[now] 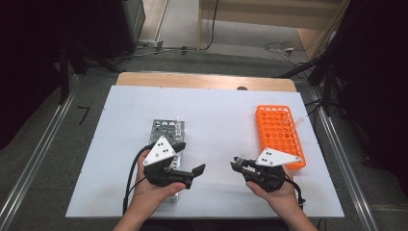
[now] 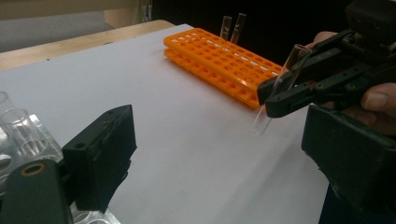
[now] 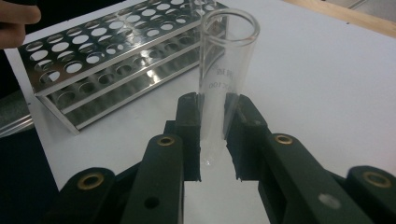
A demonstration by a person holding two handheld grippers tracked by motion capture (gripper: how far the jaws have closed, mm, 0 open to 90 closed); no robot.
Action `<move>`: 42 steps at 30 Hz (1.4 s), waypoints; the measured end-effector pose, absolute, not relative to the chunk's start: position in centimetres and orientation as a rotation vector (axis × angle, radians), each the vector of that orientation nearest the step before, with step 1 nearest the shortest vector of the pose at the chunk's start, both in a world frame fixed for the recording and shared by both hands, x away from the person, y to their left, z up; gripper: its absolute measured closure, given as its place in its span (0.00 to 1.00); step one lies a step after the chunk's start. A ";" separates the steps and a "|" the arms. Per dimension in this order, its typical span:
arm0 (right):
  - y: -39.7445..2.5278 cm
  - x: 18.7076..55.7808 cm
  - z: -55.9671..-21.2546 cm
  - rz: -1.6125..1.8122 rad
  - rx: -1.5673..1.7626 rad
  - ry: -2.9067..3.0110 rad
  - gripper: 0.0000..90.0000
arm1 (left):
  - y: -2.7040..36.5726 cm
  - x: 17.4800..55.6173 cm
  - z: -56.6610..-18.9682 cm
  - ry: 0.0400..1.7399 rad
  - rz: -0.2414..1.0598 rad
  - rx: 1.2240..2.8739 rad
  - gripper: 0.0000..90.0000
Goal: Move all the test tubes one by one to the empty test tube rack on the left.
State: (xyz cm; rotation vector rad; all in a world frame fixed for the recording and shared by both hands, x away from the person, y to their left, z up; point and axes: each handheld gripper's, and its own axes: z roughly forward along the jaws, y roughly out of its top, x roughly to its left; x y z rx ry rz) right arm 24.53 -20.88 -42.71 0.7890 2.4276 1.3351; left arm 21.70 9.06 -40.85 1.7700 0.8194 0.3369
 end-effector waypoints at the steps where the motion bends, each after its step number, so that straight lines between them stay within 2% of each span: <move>1: -20.7 24.5 -42.7 1.336 0.783 2.432 0.82 | 8.9 21.7 -40.8 0.818 0.334 1.772 0.14; 16: -17.8 23.4 -43.3 1.314 0.702 2.510 0.82 | 6.1 21.3 -41.1 0.729 0.236 1.804 0.43; 24: -16.4 22.7 -43.4 1.300 0.666 2.547 0.82 | 5.0 20.8 -41.1 0.660 0.238 1.824 0.60; 38: -15.7 22.0 -43.1 1.314 0.633 2.568 0.82 | 4.1 20.5 -41.3 0.631 0.259 1.877 0.80; 42: -15.7 22.0 -43.0 1.318 0.637 2.571 0.82 | 4.2 20.5 -41.3 0.629 0.276 1.881 0.82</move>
